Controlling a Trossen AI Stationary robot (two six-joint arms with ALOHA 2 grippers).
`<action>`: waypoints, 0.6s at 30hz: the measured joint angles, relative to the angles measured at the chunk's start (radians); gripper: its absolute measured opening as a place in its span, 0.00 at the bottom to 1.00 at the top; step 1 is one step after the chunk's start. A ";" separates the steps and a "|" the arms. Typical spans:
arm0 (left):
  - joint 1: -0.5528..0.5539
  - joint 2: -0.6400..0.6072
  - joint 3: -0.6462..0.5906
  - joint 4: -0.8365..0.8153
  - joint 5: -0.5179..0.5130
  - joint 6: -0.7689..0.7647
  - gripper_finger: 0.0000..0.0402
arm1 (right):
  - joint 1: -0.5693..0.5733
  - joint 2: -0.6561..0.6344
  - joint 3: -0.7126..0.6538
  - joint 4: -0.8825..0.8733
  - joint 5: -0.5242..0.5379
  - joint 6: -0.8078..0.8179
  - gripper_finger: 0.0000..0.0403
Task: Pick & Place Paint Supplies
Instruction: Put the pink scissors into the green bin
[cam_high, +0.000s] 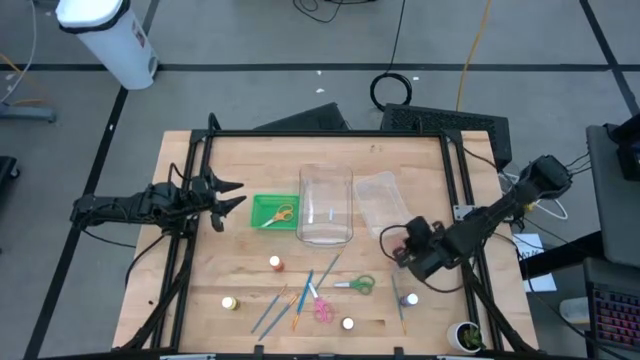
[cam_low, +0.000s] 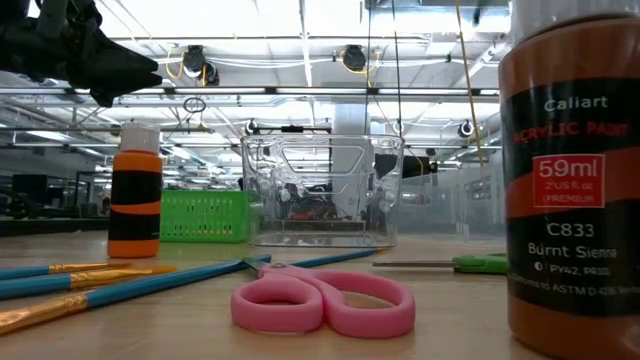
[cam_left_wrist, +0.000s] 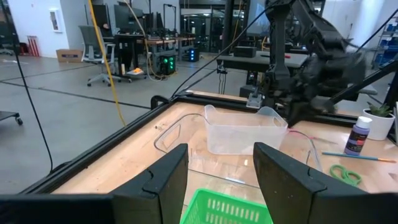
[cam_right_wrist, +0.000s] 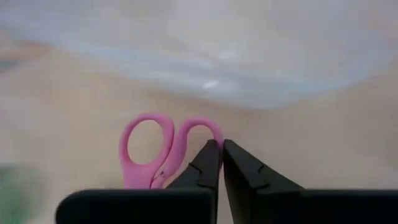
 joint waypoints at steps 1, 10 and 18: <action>0.000 0.000 0.000 0.000 0.000 0.000 0.46 | 0.000 -0.009 0.008 0.021 0.000 -0.033 0.00; 0.000 0.000 0.001 0.000 0.000 0.000 0.46 | -0.002 -0.045 0.019 0.633 0.043 -0.573 0.00; 0.000 0.000 0.001 0.000 0.000 0.000 0.46 | -0.084 -0.037 0.021 1.194 -0.123 -1.220 0.00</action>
